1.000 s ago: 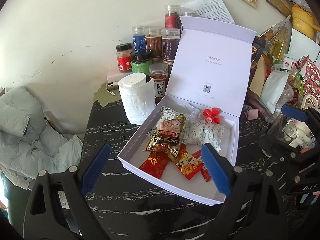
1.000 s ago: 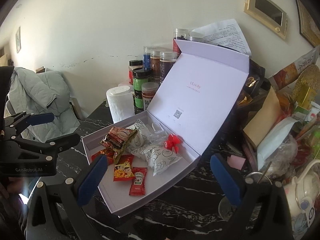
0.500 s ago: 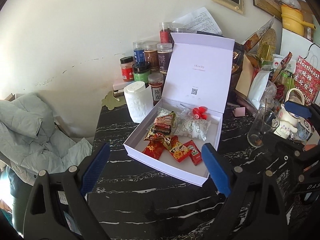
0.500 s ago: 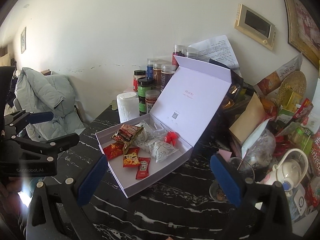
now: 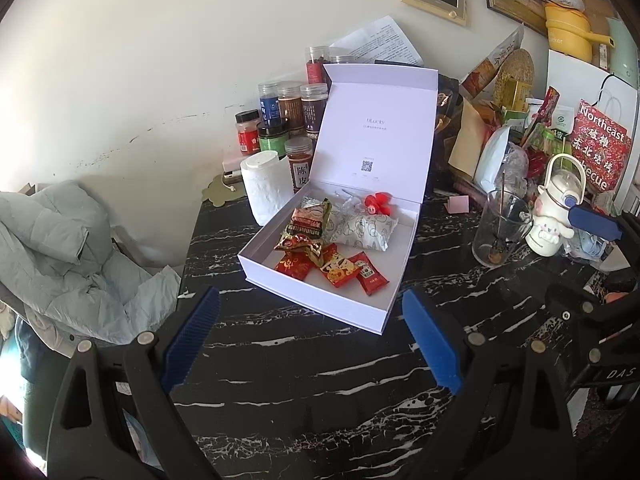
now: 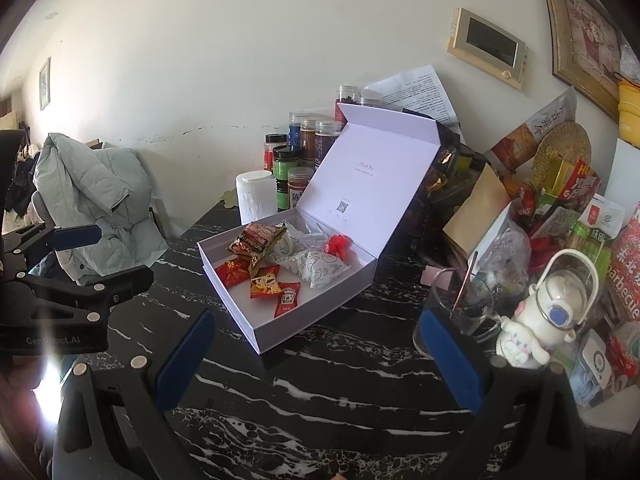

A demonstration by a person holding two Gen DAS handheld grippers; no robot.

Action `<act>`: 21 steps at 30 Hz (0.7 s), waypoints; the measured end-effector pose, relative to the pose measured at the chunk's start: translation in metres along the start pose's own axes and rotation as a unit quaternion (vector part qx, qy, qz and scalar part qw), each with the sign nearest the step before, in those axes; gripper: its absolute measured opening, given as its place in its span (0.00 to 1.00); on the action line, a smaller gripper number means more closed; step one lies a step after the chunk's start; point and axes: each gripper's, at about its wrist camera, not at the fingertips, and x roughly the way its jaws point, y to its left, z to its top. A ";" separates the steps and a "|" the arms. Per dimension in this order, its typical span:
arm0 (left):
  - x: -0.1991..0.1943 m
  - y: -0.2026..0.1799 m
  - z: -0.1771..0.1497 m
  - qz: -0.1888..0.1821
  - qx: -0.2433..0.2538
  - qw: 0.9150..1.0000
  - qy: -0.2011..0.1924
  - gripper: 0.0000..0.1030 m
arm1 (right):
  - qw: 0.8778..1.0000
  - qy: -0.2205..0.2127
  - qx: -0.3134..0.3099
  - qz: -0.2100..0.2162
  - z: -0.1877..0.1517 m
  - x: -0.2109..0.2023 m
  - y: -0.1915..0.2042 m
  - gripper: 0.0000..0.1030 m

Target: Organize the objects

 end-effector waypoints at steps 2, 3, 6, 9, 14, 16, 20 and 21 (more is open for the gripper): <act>-0.001 -0.002 -0.008 -0.003 -0.002 1.000 0.004 0.90 | 1.000 0.005 0.002 0.003 -0.009 0.000 0.001 1.00; 0.000 -0.004 -0.012 -0.002 -0.003 1.000 0.007 0.90 | 1.000 0.007 0.004 0.004 -0.013 -0.001 0.001 1.00; 0.001 -0.007 -0.026 -0.003 -0.004 1.000 0.016 0.90 | 1.000 0.012 0.007 0.000 -0.027 -0.003 0.001 1.00; 0.001 -0.009 -0.038 -0.002 -0.008 1.000 0.023 0.90 | 1.000 0.011 0.001 0.002 -0.037 -0.007 0.005 1.00; -0.001 -0.014 -0.054 -0.011 -0.008 1.000 0.027 0.90 | 1.000 0.011 -0.014 0.005 -0.049 -0.010 0.012 1.00; -0.002 -0.015 -0.058 -0.011 -0.008 1.000 0.027 0.90 | 1.000 0.013 -0.016 0.007 -0.052 -0.011 0.014 1.00; -0.004 -0.017 -0.063 -0.008 -0.009 1.000 0.028 0.90 | 1.000 0.017 -0.007 0.008 -0.057 -0.011 0.012 1.00; -0.005 -0.017 -0.064 -0.008 -0.009 1.000 0.029 0.90 | 1.000 0.018 -0.006 0.008 -0.057 -0.010 0.011 1.00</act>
